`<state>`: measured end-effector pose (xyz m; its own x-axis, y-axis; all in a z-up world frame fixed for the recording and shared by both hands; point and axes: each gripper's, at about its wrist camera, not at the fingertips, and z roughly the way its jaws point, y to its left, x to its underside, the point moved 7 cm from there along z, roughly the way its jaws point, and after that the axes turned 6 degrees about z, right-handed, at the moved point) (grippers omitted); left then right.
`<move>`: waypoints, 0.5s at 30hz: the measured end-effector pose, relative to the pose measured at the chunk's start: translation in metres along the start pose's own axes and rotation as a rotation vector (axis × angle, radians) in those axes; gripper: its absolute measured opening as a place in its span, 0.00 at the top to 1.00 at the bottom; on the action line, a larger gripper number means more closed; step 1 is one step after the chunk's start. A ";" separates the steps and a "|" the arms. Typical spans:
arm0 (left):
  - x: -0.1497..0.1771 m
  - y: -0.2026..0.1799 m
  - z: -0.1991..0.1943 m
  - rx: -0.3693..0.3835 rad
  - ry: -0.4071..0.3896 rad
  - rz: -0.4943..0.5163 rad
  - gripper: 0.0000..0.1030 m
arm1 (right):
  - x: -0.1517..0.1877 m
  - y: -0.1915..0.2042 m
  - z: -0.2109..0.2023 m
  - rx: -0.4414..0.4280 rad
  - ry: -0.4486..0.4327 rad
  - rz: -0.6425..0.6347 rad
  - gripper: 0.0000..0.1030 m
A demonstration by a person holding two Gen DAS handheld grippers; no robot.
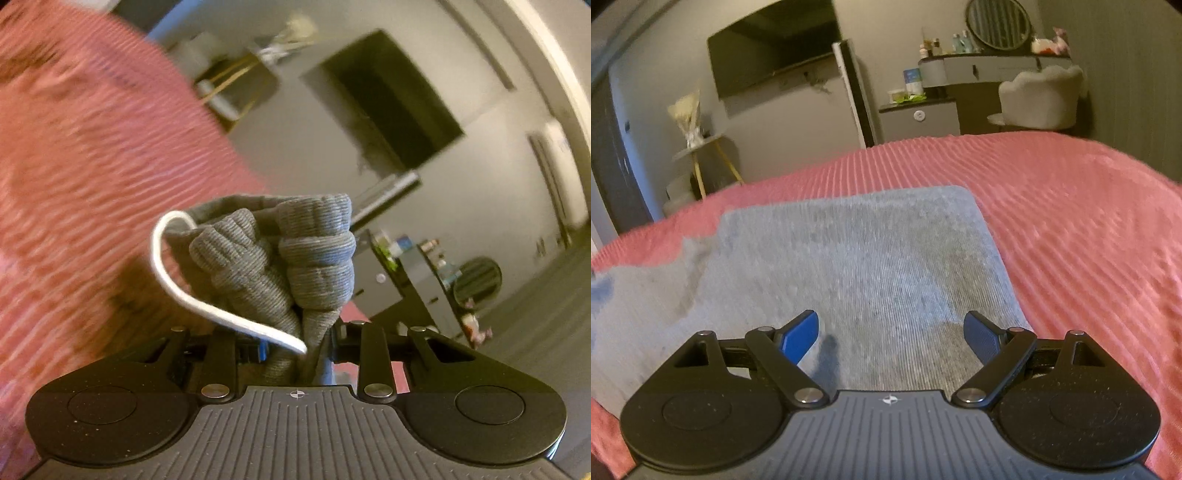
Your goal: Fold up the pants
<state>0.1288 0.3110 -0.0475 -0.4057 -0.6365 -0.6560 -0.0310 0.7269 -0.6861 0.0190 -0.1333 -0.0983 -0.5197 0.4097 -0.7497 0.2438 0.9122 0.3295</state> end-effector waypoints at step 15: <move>0.164 -0.291 0.068 0.296 0.259 0.521 0.69 | -0.031 -0.082 -0.041 0.060 -0.196 0.406 0.16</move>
<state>0.1339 -0.0226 0.0235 -0.5078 -0.1108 -0.8543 0.4667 0.7982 -0.3809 -0.0187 -0.2203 -0.0783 -0.2084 0.7189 -0.6631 0.4463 0.6732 0.5896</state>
